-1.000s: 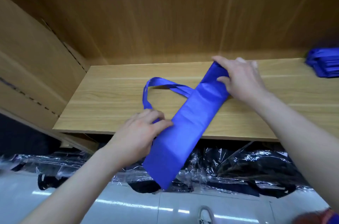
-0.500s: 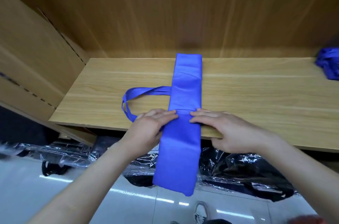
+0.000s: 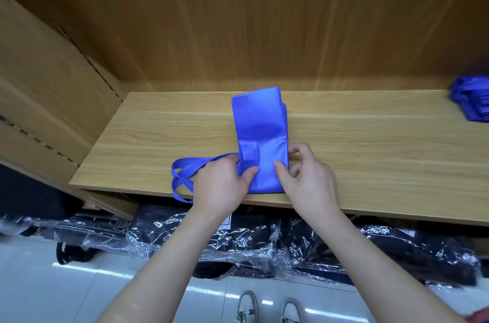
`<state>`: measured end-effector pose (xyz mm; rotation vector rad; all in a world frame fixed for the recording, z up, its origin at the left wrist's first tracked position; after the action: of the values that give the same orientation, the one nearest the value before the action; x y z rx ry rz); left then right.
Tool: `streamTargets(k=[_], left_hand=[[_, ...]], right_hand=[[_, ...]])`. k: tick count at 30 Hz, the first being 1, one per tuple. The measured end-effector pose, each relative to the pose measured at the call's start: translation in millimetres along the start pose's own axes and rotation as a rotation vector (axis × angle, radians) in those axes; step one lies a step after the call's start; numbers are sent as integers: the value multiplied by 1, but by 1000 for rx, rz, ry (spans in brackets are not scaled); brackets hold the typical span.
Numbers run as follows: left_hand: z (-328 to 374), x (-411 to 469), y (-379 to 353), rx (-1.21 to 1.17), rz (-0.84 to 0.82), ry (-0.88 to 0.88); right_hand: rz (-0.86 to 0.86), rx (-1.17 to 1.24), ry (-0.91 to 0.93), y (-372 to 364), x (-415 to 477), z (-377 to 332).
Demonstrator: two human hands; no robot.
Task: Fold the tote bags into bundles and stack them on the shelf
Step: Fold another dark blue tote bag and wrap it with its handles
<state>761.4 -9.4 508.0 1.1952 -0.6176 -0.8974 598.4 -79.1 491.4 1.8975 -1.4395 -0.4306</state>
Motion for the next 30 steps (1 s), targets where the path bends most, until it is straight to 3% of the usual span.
streamTargets(k=[3,7,9,14,17,22,26,30], left_hand=[[2,-2,11,96,153,-89],[27,-7,4,258,248,-476],[38,-12,-8,274,155,-616],[32,-13,-39,330,-211,-618],[34,-18,-33,388,-242,-653],[41,-26,-22,400,-252,-744],[37,-6,-7,212,-334,-709],[18,41,1,-495,-521,-381]], right_hand=[[10,-52,-29,-5,0,0],[-30,-91,-25,-11,3,-1],[-60,-91,-53,-12,3,1],[-125,-61,-129,-9,12,9],[-151,-82,-232,-8,27,18],[-172,56,-238,-17,65,11],[-248,451,-352,-26,74,15],[-307,554,-329,-27,67,9]])
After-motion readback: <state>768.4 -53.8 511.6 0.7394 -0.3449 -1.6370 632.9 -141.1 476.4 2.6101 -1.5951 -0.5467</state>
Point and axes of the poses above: each hand's wrist, its own x-axis towards the middle knuckle, its own y-axis out of the back of the hand, z = x × y, the point moved 9 cm from there along x, towards the middle knuckle, and after that the axes turned 3 degrees about y, right-handed, at the moved point
